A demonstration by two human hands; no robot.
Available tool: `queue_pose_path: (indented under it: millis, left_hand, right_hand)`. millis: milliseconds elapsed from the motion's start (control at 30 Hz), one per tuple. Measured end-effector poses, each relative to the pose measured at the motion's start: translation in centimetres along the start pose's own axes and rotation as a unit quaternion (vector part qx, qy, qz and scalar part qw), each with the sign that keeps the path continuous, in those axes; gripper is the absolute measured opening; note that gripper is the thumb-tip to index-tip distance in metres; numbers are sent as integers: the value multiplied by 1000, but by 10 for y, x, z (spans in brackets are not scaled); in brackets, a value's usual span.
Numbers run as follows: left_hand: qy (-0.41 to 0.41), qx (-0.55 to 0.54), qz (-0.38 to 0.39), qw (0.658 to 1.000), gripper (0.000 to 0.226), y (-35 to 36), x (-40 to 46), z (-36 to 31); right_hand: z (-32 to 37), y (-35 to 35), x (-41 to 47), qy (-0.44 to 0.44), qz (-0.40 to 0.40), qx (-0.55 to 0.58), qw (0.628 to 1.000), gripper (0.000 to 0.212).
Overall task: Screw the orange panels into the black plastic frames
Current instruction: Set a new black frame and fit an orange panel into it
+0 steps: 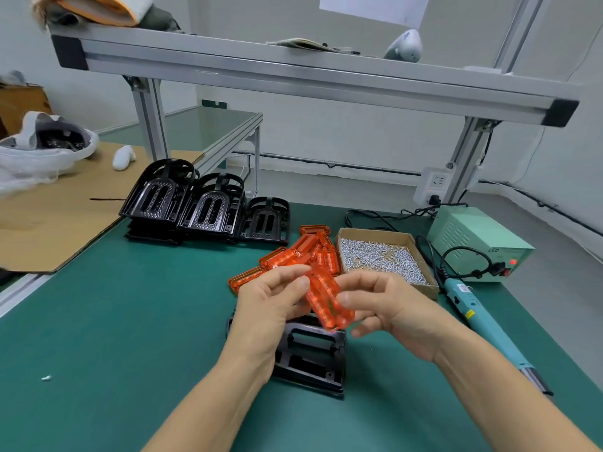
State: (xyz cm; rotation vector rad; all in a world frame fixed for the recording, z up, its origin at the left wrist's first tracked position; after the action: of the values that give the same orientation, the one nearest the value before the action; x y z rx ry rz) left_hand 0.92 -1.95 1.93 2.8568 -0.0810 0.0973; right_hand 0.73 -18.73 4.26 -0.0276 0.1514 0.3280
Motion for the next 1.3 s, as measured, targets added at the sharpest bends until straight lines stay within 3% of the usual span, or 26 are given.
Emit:
queue_pose_path:
  millis: [100, 200, 267, 333, 467, 567, 733, 833, 1067, 1200, 1300]
  left_hand:
    - [79, 117, 4, 990, 29, 5, 4, -7]
    - [132, 228, 54, 963, 28, 9, 7, -15]
    - [129, 256, 86, 954, 25, 12, 9, -15]
    - [111, 230, 93, 962, 23, 12, 10, -13]
    - [72, 186, 83, 976, 21, 8, 10, -2]
    - [63, 165, 87, 980, 23, 8, 8, 0]
    - [53, 203, 90, 974, 26, 6, 14, -6]
    - [36, 228, 113, 966, 27, 4, 16, -7]
    - [41, 249, 124, 960, 21, 4, 16, 0]
    - [79, 266, 81, 957, 20, -3, 17, -7]
    - [107, 373, 4, 922, 26, -20, 19, -11]
  right_hand:
    - [2, 8, -2, -21, 1, -79, 997, 28]
    - [4, 8, -1, -51, -62, -70, 994, 30]
    - [4, 7, -2, -64, -80, -44, 994, 14]
    - [3, 8, -4, -71, -92, -20, 993, 4]
    - [0, 4, -6, -88, -154, 32, 984, 10]
    - [-3, 3, -8, -89, -159, 53, 982, 21]
    - [0, 4, -12, -128, -128, -95, 979, 36]
    - [4, 0, -18, -167, -111, -218, 955, 35]
    - [2, -3, -23, -213, -70, -378, 899, 40]
    - [-2, -7, -26, -252, -111, -363, 890, 40]
    - [-13, -12, -28, -239, -157, -289, 914, 34]
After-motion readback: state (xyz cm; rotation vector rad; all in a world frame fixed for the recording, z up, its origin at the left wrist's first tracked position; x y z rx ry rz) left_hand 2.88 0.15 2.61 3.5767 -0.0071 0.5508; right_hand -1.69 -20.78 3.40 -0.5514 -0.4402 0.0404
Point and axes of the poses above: each hand's wrist, its own x-axis towards the middle knuckle, its own y-axis out of the palm, z = x × y, the point moved 3 cm from there along x, towards the middle knuckle, and after that the axes turned 3 degrees about x, right-handed, at the moved point
